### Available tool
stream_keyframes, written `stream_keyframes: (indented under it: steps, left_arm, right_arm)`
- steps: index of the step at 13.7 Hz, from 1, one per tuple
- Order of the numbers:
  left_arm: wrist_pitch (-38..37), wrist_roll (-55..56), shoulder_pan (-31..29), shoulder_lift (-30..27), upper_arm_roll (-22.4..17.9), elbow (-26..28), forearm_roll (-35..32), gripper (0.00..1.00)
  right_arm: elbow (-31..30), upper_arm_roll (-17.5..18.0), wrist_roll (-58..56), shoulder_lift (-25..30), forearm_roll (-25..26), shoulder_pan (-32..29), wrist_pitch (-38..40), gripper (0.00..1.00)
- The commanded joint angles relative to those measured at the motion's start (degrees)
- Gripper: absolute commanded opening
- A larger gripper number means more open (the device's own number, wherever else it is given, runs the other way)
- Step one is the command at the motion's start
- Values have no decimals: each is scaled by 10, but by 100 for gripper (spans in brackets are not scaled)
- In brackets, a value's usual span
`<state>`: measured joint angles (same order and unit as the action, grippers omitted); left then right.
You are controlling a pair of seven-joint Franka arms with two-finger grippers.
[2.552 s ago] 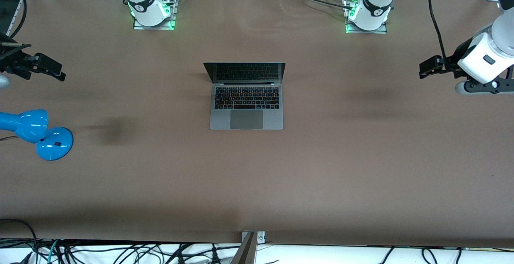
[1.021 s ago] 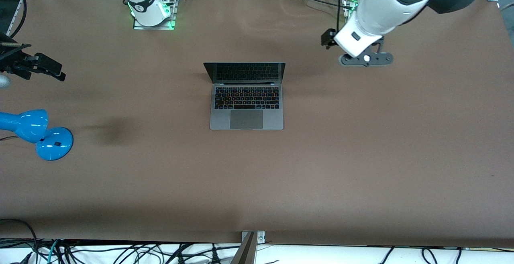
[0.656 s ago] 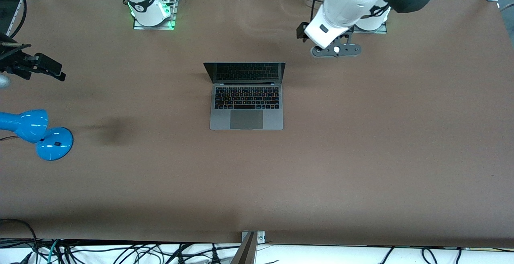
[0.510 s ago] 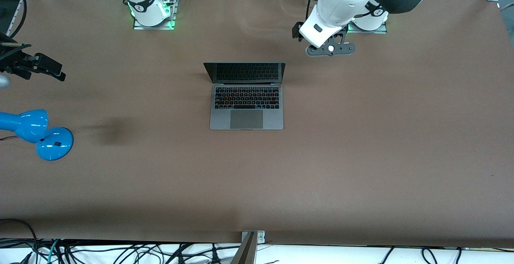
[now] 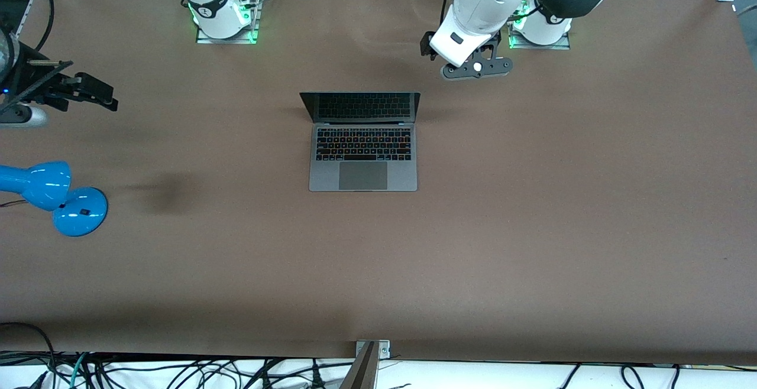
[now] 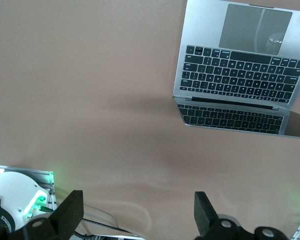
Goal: Close laptop with both arms from behind
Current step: 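Move the left gripper toward the laptop's screen from behind, then move the right gripper to the screen while the left gripper descends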
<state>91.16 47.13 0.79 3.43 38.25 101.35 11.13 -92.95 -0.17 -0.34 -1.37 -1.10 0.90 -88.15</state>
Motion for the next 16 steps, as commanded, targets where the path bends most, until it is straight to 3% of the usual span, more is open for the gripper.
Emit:
stream_keyframes:
  steps: [1, 4, 7, 11, 14, 15, 16]
  left_arm:
    - [8, 33, -4, -4, 9, 8, 26, 98]
    - [9, 33, -4, -3, 9, 7, 27, 100]
    - [8, 33, -4, 5, 9, 7, 66, 100]
    - [6, 38, 10, 28, 9, 7, 73, 100]
    - [18, 42, 25, 37, 9, 7, 73, 99]
    - [19, 42, 26, 40, 9, 7, 73, 98]
    - [19, 48, 33, 45, 9, 7, 73, 98]
  right_arm:
    - [7, 0, -3, -8, -8, 21, 54, 100]
    - [-12, 9, -4, -8, -10, 65, 104, 100]
    - [-47, 50, 5, -2, -57, 67, 99, 100]
    - [-82, 127, 93, 6, -58, 67, 75, 100]
    - [-124, 199, 147, 6, -58, 67, 20, 77]
    - [-137, 220, 164, 4, -58, 66, -1, 42]
    - [-149, 241, 187, 1, -58, 66, -14, 16]
